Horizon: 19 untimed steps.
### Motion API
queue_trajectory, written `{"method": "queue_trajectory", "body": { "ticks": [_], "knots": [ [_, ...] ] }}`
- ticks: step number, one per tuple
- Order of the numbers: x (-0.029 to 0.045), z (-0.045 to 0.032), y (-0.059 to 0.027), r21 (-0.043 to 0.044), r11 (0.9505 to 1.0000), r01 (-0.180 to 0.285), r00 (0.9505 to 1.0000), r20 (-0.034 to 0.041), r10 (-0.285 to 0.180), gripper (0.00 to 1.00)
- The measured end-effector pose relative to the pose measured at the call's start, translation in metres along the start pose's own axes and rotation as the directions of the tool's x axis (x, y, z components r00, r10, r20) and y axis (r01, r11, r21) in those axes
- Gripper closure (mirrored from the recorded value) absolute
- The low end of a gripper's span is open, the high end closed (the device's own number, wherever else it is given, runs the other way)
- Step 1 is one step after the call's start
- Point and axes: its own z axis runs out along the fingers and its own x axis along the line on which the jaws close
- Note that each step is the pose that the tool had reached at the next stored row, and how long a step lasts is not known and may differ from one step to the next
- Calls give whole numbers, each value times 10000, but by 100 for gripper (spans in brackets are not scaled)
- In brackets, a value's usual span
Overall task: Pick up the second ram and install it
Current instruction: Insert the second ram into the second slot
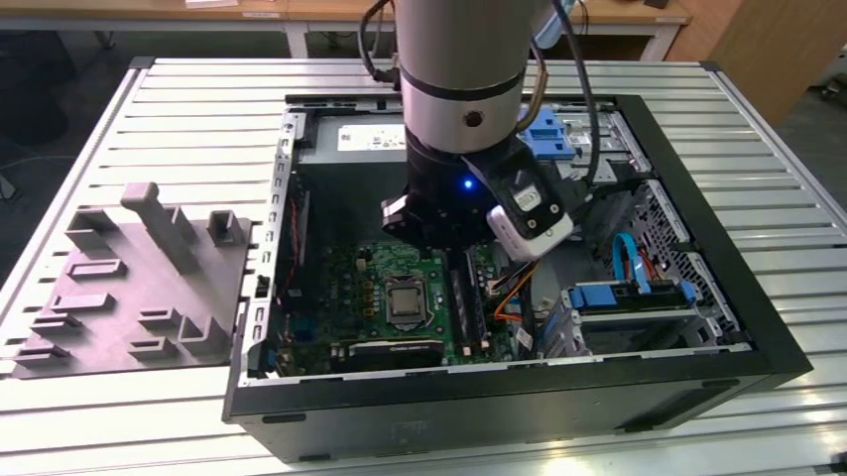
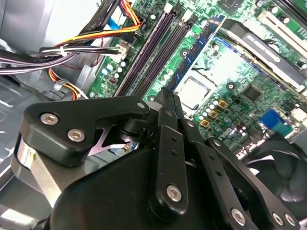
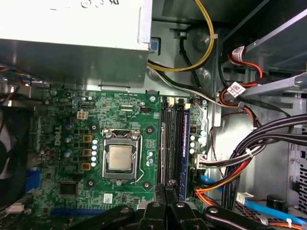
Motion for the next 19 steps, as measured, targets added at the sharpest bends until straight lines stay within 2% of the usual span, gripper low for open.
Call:
{"method": "queue_trajectory", "body": {
  "ticks": [9,15,19],
  "knots": [
    [-63,112,-3,4,10000,-40,10000,1,40,89],
    [-67,120,-3,3,10000,-40,10000,1,40,89],
    [-64,161,-4,3,10000,-40,10000,1,40,89]
  ]
}}
